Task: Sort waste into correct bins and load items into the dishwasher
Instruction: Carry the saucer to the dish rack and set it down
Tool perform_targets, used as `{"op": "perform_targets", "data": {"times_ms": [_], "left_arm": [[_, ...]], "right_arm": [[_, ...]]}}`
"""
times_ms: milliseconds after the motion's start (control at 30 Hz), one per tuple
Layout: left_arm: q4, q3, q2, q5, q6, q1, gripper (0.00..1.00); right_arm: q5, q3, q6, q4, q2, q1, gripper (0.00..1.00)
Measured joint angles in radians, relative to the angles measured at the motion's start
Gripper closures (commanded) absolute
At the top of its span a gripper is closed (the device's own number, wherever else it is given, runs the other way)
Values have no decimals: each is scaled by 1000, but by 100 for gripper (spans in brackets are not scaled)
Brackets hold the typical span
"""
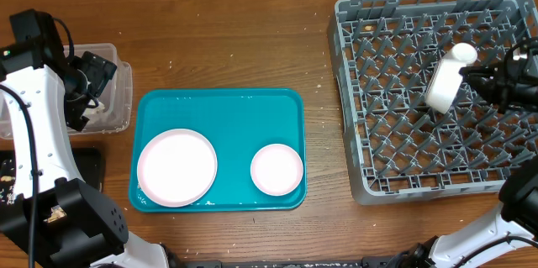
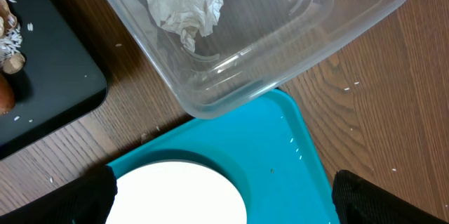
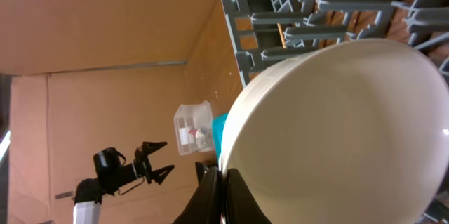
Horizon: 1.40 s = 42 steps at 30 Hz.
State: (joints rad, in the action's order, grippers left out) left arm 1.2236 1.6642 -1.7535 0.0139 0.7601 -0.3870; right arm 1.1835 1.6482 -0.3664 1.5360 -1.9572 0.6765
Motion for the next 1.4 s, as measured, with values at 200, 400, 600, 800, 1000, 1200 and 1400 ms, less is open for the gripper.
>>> {"op": "perform_targets", "data": {"times_ms": [200, 400, 600, 800, 1000, 1200, 1400], "left_arm": [[0, 0, 0, 0, 0, 0, 0], [0, 0, 0, 0, 0, 0, 0], [0, 0, 0, 0, 0, 0, 0], [0, 0, 0, 0, 0, 0, 0], [0, 0, 0, 0, 0, 0, 0], [0, 0, 0, 0, 0, 0, 0], [0, 0, 0, 0, 0, 0, 0]], "right_arm": [[14, 0, 0, 1, 0, 24, 96], [7, 0, 1, 10, 0, 24, 96], [-18, -1, 0, 39, 0, 23, 96], [-48, -1, 4, 47, 0, 22, 96], [-46, -33, 5, 33, 0, 21, 96], [5, -105, 5, 10, 0, 21, 96], [2, -105, 23, 6, 2, 38, 96]]}}
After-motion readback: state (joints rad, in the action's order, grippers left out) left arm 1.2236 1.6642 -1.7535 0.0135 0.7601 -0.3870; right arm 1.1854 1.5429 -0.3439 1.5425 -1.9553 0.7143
